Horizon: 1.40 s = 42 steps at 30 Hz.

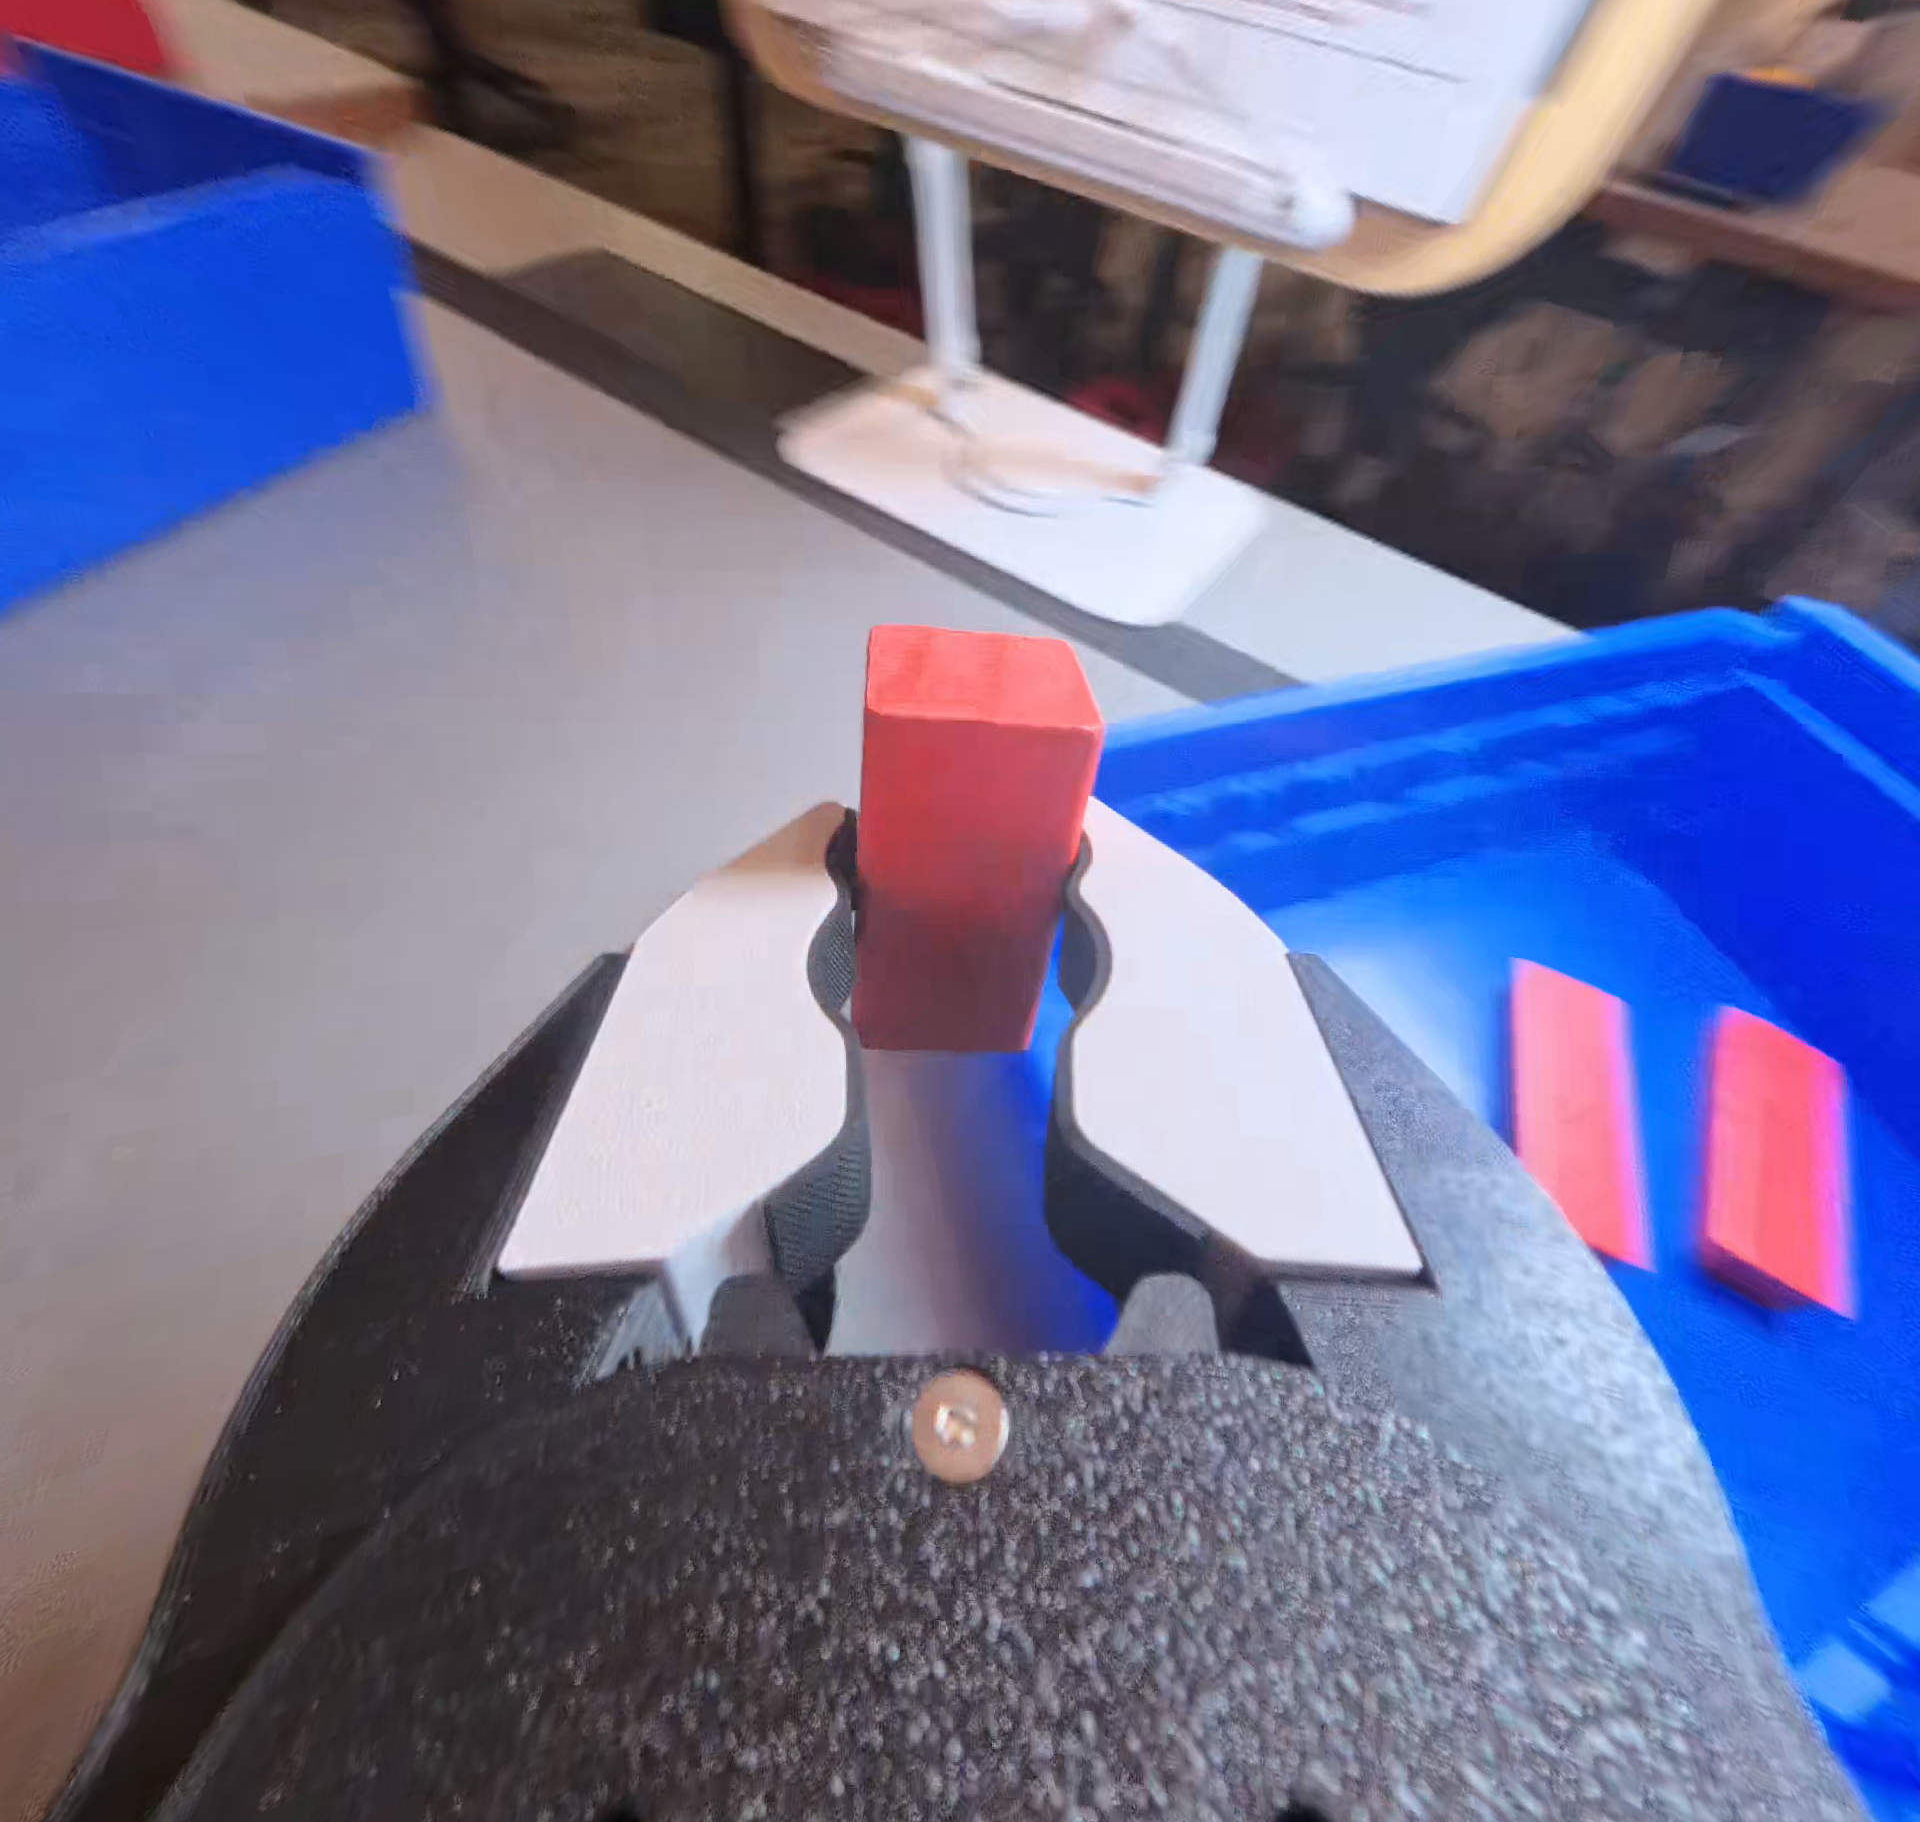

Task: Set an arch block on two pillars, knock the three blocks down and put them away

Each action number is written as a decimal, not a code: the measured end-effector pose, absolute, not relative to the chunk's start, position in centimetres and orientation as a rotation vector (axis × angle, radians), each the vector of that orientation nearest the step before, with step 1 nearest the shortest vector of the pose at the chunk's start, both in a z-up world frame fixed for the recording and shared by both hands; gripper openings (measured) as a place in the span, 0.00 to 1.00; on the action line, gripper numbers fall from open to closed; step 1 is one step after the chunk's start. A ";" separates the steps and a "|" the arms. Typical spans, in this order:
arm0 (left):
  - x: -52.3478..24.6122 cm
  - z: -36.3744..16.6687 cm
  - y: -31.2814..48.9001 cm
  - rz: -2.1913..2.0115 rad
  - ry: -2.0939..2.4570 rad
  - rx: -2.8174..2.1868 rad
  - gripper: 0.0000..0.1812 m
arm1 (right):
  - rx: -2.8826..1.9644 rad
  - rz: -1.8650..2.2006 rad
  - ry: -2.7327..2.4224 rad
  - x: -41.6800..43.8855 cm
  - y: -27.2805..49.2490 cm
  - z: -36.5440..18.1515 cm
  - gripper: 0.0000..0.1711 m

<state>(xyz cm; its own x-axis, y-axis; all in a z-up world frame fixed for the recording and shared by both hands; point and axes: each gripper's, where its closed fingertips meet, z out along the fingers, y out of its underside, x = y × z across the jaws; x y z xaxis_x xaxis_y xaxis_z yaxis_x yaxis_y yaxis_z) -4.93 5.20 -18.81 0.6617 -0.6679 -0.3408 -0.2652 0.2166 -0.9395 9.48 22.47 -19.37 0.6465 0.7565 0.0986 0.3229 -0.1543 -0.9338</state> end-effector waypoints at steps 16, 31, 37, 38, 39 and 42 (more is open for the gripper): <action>-6.3 -19.8 6.0 -0.352 0.827 -1.454 0.00 | -1.833 -0.286 -0.680 20.8 29.7 -21.4 0.28; -7.3 -18.1 5.8 -0.354 0.764 -1.413 0.00 | -1.510 0.107 -0.918 12.6 24.4 -18.1 0.25; -7.3 -18.1 5.8 -0.327 0.775 -1.403 0.00 | -1.479 0.098 -1.096 10.4 22.5 -19.4 0.29; -7.4 -18.2 5.9 -0.322 0.777 -1.404 0.00 | -1.488 0.115 -1.140 10.0 22.2 -20.1 0.29; -7.4 -18.1 5.9 -0.313 0.778 -1.403 0.00 | -1.489 0.127 -1.169 9.7 21.9 -20.7 0.29; -8.4 -15.9 5.3 -0.260 0.766 -1.347 0.00 | -1.482 0.134 -1.235 8.8 21.4 -22.2 0.29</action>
<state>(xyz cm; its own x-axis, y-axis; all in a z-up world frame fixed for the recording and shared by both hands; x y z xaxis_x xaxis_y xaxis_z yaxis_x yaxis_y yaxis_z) -8.37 5.34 -15.92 0.7345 -0.5841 -0.3454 -0.2526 0.2370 -0.9381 8.81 21.35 -22.16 0.4407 0.7279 0.5252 0.5985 0.1978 -0.7763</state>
